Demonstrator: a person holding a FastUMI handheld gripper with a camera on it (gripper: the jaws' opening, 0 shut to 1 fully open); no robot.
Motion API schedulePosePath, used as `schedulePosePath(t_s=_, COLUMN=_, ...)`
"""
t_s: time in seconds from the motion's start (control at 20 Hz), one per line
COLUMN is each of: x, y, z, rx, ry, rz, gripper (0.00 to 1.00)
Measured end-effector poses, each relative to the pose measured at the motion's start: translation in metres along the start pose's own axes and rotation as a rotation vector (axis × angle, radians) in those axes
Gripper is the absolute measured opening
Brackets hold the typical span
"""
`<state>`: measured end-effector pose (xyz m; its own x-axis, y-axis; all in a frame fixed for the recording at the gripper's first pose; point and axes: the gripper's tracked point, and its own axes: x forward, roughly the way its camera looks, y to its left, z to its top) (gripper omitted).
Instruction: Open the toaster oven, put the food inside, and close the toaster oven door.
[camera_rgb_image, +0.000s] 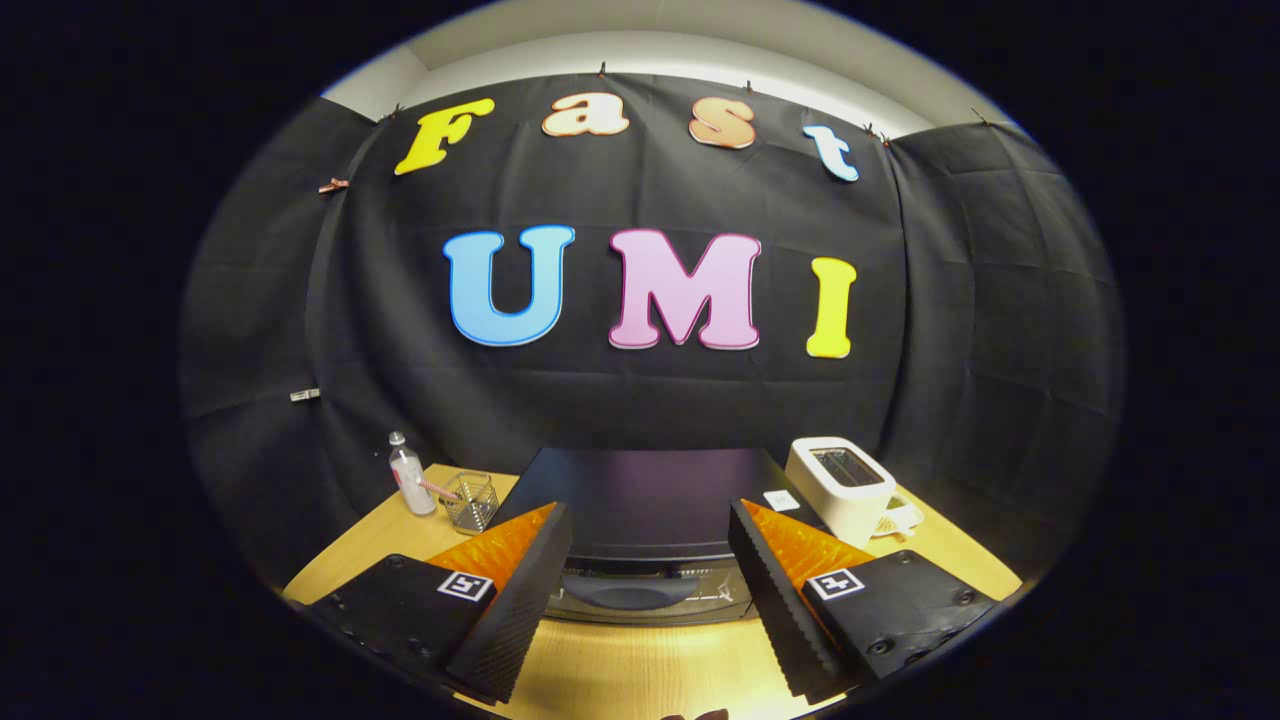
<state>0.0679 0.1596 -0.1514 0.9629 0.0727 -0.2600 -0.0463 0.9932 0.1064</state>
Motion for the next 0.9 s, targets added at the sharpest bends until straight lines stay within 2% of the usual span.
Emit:
schedulePosePath(t_s=0.2, x=0.024, y=0.012, z=-0.037, rx=-0.041, ry=0.084, rz=0.009, gripper=0.98)
schedulePosePath(t_s=0.65, x=0.069, y=0.011, z=-0.084, rx=-0.038, ry=0.219, rz=0.004, gripper=0.98)
schedulePosePath(t_s=0.9, x=0.068, y=0.013, z=-0.086, rx=-0.020, ry=0.201, rz=0.024, gripper=0.97)
